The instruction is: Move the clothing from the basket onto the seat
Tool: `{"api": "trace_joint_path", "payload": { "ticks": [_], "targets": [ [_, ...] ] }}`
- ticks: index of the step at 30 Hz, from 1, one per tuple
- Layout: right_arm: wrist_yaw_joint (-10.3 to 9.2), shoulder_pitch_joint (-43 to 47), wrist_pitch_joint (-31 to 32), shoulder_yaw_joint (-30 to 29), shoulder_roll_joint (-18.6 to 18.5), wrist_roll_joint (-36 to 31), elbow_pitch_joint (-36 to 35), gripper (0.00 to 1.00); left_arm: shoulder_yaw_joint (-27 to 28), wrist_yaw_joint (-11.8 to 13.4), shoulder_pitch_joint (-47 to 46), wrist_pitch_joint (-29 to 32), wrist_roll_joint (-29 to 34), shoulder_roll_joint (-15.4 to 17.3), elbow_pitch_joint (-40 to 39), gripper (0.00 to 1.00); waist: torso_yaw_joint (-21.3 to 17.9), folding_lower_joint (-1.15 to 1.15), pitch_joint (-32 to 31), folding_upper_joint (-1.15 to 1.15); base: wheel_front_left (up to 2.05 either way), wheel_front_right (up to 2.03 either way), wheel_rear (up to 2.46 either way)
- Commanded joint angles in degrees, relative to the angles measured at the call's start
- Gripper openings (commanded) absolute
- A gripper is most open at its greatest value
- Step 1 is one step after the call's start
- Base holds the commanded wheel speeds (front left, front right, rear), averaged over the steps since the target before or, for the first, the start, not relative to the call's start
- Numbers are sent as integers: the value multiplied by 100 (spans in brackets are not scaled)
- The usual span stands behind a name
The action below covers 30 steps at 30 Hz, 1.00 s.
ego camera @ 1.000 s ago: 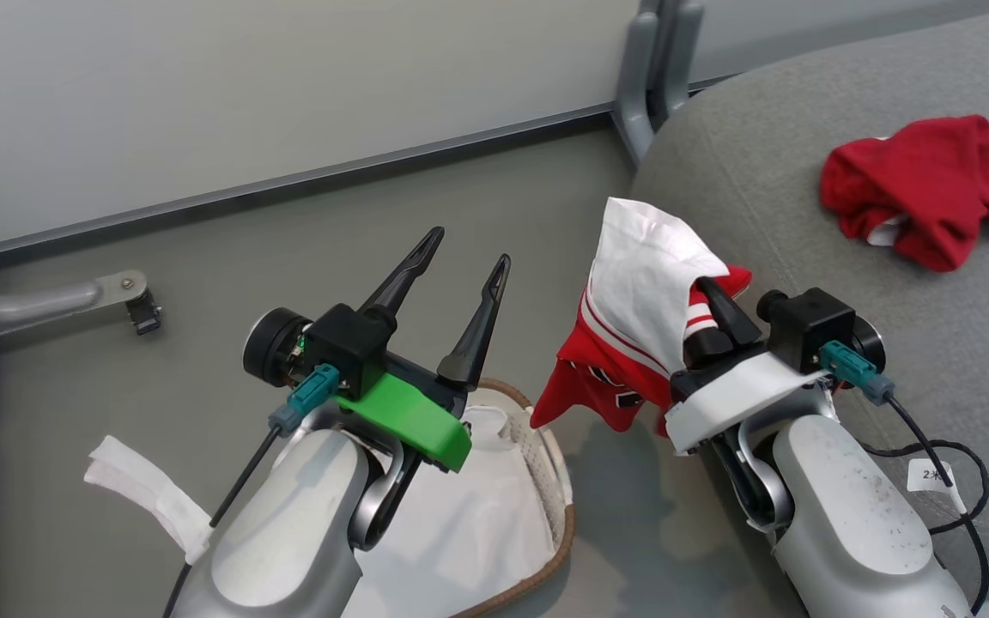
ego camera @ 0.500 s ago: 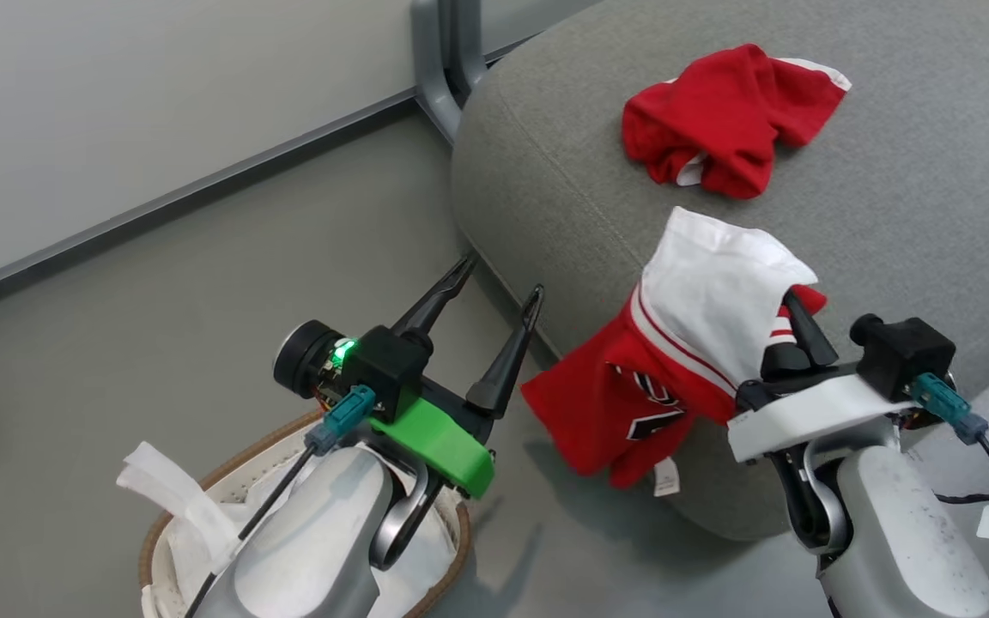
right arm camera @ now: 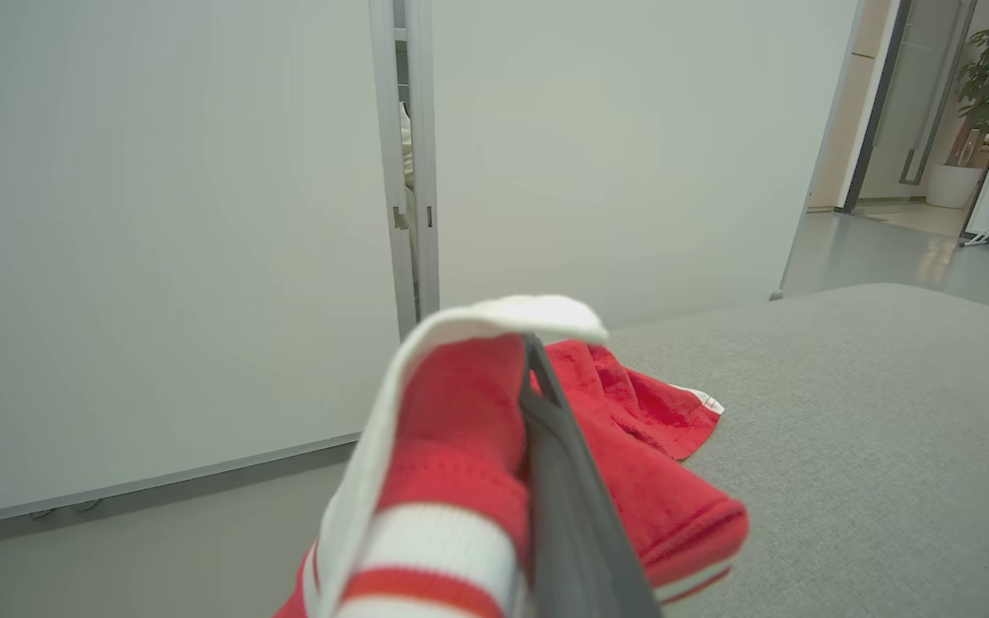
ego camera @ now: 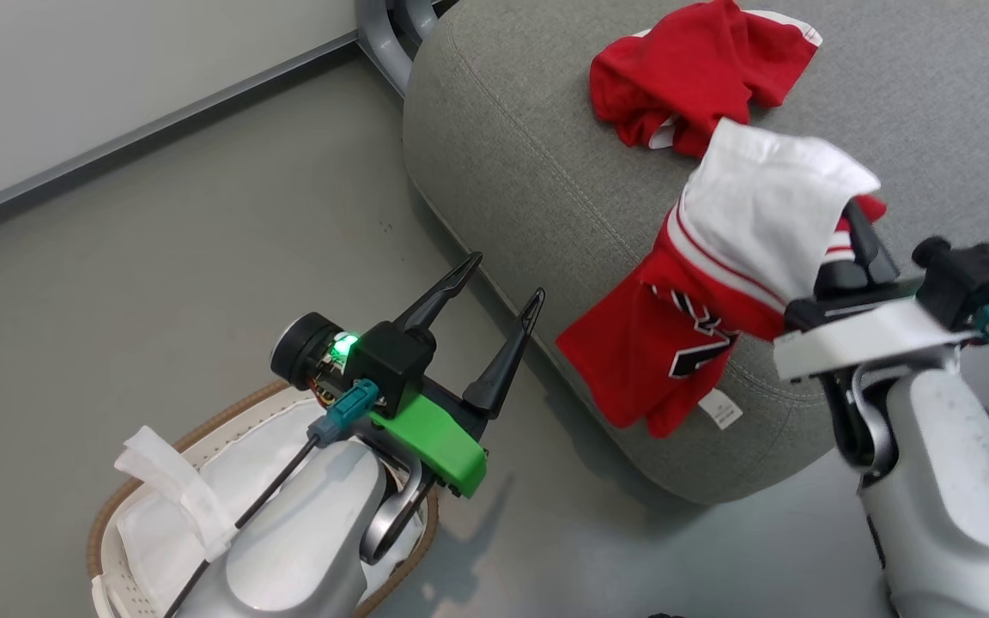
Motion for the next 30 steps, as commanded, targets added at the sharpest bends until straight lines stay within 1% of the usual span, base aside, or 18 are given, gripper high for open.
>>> {"api": "trace_joint_path", "payload": {
  "ticks": [1,5,8,11,14,15,19,24,27,30],
  "targets": [
    [-7,-309,-15,13,-135,-58,59,0,18,4,-37,-2,62,96,10,100,-7,0,166,0,0,0,0],
    [-8,-1240,-15,218,-557,-196,319,0,129,4,-10,-3,98,249,-68,100,6,0,373,0,0,0,0],
    [-8,-1996,-15,247,-876,-173,680,0,185,4,-7,-3,128,356,-128,100,34,0,533,0,0,0,0],
    [-8,-2804,-14,107,-1200,-211,1060,0,159,4,-99,-3,140,439,-178,100,176,0,716,0,0,0,0],
    [-8,-3414,3,-51,-1533,-306,1470,0,122,4,-176,-3,109,509,-237,100,348,0,880,0,0,0,0],
    [-8,-3649,44,-115,-1711,-403,1615,0,109,4,-191,-3,89,521,-255,100,427,0,945,0,0,0,0],
    [-8,-4320,196,-404,-2111,-695,2067,0,79,4,-271,-3,19,642,-286,100,675,0,1161,0,0,0,0],
    [-8,-4690,404,-961,-2431,-1152,2422,0,53,4,-387,-2,-34,720,-341,100,1016,0,1493,0,0,0,0],
    [-8,-4607,538,-1398,-2479,-1432,2594,0,57,4,-442,-3,-43,778,-370,100,1184,0,1662,0,0,0,0],
    [-8,-4384,593,-1872,-2357,-1628,2786,0,92,4,-499,-2,-66,860,-387,100,1314,0,1841,0,0,0,0]
  ]
}}
